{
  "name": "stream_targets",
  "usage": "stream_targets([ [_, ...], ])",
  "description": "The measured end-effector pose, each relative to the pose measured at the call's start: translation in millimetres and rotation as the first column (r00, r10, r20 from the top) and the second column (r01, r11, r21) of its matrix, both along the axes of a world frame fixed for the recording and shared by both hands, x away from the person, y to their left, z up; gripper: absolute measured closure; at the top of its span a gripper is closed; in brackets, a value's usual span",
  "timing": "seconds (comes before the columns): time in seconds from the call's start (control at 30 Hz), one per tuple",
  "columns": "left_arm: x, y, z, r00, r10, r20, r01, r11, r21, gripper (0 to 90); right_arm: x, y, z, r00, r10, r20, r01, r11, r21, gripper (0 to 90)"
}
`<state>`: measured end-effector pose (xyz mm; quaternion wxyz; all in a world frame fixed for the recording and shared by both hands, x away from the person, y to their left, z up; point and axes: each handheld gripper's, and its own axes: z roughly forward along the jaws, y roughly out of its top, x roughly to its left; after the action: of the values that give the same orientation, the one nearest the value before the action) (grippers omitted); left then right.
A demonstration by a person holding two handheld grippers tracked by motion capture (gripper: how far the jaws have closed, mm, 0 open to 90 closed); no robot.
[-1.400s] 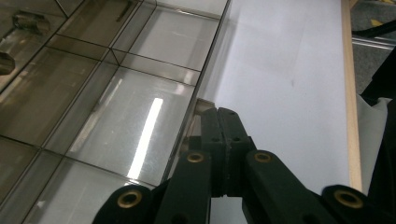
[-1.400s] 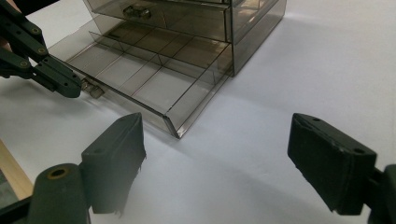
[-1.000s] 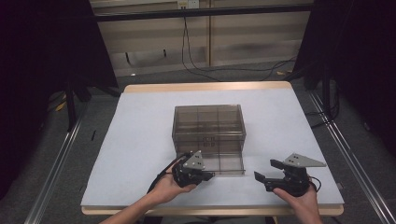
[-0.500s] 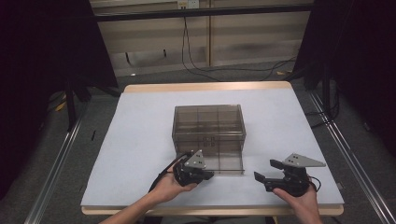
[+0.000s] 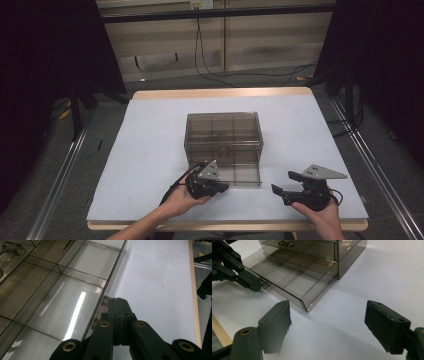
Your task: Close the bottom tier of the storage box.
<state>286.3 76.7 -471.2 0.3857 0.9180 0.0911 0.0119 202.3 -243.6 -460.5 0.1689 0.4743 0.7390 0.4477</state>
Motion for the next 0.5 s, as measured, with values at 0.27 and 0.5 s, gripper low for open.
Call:
stream_targets([
  [0.27,-1.1,-2.8,-0.6,1.0,-0.004,0.0,0.004,1.0,0.009,90.0,-0.1,0.3,0.2,1.0,0.001,-0.002,-0.001,1.0,0.001,21.1],
  [0.5,0.3,-5.3,-2.0,1.0,-0.005,-0.004,0.005,1.0,-0.002,90.0,-0.1,0.2,0.0,1.0,0.002,-0.002,-0.002,1.0,0.0,21.4],
])
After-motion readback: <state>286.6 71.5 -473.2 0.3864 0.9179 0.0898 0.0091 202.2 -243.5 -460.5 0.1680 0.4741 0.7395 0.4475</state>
